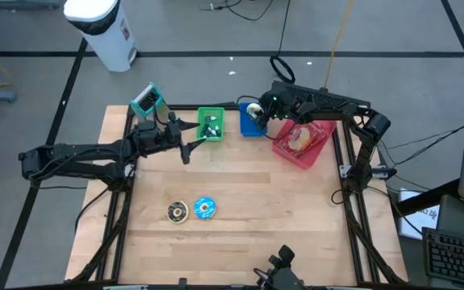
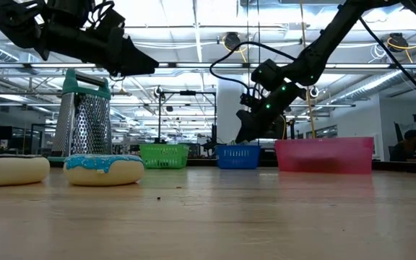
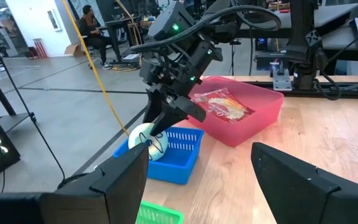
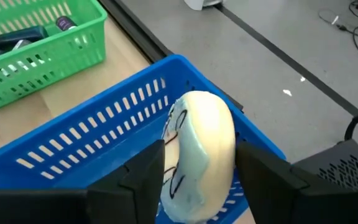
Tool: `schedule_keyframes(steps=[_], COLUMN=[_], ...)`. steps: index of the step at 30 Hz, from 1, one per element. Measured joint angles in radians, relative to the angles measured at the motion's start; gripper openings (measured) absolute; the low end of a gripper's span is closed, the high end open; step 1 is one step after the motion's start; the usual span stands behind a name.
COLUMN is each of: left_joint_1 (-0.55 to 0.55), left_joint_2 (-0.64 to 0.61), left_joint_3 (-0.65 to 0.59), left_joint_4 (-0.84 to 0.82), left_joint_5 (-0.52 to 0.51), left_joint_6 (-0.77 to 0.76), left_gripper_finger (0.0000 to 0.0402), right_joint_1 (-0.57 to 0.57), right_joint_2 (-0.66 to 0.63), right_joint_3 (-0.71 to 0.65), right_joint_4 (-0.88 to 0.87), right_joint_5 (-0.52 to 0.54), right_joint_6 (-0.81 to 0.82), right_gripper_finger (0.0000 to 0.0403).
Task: Pick & Place Food Item
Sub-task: Put the light blue donut into the blue bin, then put the black donut into the blue bin
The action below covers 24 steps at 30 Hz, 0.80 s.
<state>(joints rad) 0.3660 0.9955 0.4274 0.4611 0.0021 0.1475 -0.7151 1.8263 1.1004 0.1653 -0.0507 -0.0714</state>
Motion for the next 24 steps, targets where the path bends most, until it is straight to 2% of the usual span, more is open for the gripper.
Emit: schedule_keyframes(steps=[9,14,17,19,22,24], left_joint_1=[0.0,0.0,-0.002,-0.009,-0.028,-0.056], left_joint_2=[0.0,0.0,0.0,0.0,0.0,0.0], left_joint_3=[0.0,0.0,0.0,0.0,0.0,0.0], left_joint_4=[-0.002,-0.001,-0.017,-0.05,-0.155,-0.269], left_joint_5=[0.0,0.0,0.0,0.01,0.124,0.229], left_joint_6=[-0.017,-0.077,-0.136,-0.172,-0.224,-0.268], left_gripper_finger=[0.0283,0.0283,0.0283,0.0283,0.0282,0.0283], right_joint_1=[0.004,0.011,0.038,0.069,0.131,0.192], right_joint_2=[-0.05,-0.168,-0.259,-0.317,-0.396,-0.435], right_joint_3=[0.0,0.0,0.0,0.0,0.0,0.0], right_joint_4=[-0.009,-0.067,-0.138,-0.191,-0.269,-0.308], right_joint_5=[0.001,0.002,-0.007,-0.052,-0.142,-0.161], right_joint_6=[-0.027,-0.01,0.069,0.112,0.148,0.164], right_gripper_finger=[0.0187,0.0189,0.0185,0.0182,0.0181,0.0181])
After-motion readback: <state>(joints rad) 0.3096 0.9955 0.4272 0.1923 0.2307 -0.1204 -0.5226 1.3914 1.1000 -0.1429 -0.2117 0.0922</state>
